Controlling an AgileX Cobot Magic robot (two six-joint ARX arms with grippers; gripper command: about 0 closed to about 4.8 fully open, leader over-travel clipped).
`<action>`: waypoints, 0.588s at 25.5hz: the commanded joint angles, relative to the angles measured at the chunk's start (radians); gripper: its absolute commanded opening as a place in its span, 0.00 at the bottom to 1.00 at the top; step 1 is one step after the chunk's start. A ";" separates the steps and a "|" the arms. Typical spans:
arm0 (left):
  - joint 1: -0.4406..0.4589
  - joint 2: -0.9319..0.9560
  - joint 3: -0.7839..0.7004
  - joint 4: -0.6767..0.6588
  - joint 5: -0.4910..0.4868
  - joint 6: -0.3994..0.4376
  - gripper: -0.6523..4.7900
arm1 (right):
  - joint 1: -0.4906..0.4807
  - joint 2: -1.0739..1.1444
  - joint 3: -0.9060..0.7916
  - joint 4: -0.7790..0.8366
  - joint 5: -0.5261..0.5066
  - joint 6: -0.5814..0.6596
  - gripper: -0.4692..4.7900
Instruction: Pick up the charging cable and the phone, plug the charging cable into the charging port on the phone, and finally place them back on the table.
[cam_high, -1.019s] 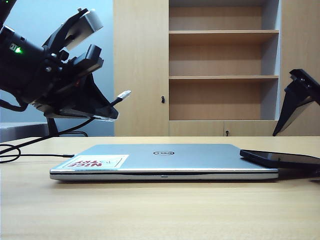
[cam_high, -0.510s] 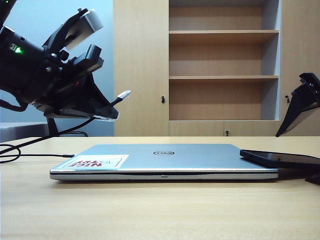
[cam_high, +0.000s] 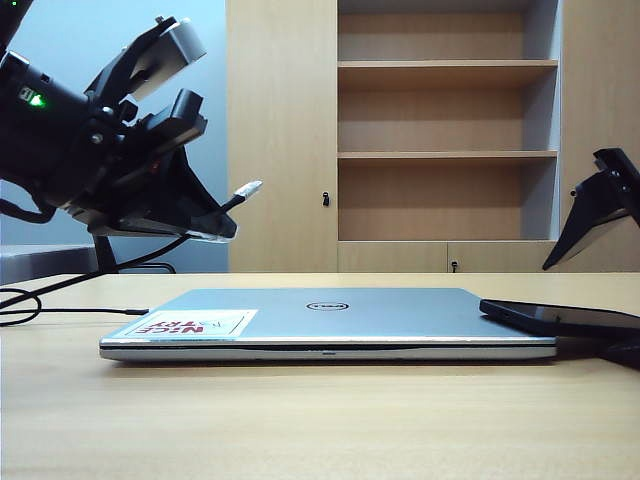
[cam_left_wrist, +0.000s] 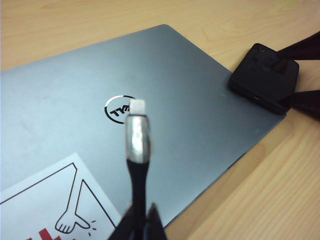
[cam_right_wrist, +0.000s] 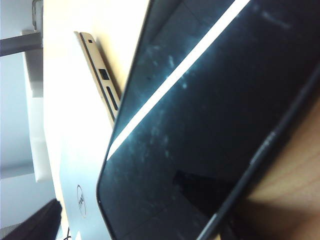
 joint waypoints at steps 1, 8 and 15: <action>0.001 -0.003 0.003 0.006 0.001 0.003 0.11 | 0.000 0.040 -0.008 -0.030 0.014 0.000 0.89; 0.001 -0.003 0.003 0.005 0.001 0.003 0.11 | 0.000 0.106 -0.008 0.046 0.037 0.000 0.88; 0.001 -0.003 0.003 0.005 0.001 0.003 0.11 | 0.000 0.106 -0.007 0.061 0.043 0.000 0.86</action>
